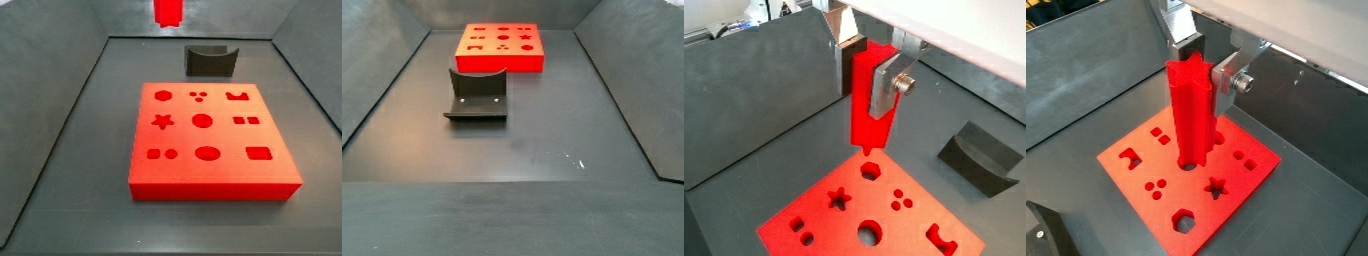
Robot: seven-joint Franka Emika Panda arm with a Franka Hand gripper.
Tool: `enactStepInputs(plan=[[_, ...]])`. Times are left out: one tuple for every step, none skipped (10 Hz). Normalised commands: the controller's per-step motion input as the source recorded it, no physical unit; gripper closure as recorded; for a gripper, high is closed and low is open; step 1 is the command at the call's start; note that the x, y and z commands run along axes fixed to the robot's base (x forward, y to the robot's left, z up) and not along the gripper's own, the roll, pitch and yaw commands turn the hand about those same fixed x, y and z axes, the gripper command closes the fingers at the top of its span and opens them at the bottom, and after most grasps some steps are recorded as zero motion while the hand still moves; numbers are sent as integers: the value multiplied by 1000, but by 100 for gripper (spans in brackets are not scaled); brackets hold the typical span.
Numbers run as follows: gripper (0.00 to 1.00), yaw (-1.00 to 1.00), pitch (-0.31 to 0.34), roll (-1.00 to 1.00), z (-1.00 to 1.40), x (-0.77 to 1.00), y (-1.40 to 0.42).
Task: Insert the star object.
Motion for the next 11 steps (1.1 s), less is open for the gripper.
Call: enactStepInputs(plan=[[100,-77,-24,-13,-37,83,-94],[100,-551,0,0,-200,-57,-163],[100,-989,0,0,-177,34,-131],[100,-1000,0,0,-309,0,-169],[100,-1000,0,0,-329,0,-71],[100,-1000,0,7,-343,0,0],[100,-800,0,0,-543,423,131],[100,-746,-210,-47,-669,254,0],[100,-466,-233,-74,-649,94,0],[100,-151,-157,0,-946,0,-320],[100,-69,-50,184,-769,0,-320]])
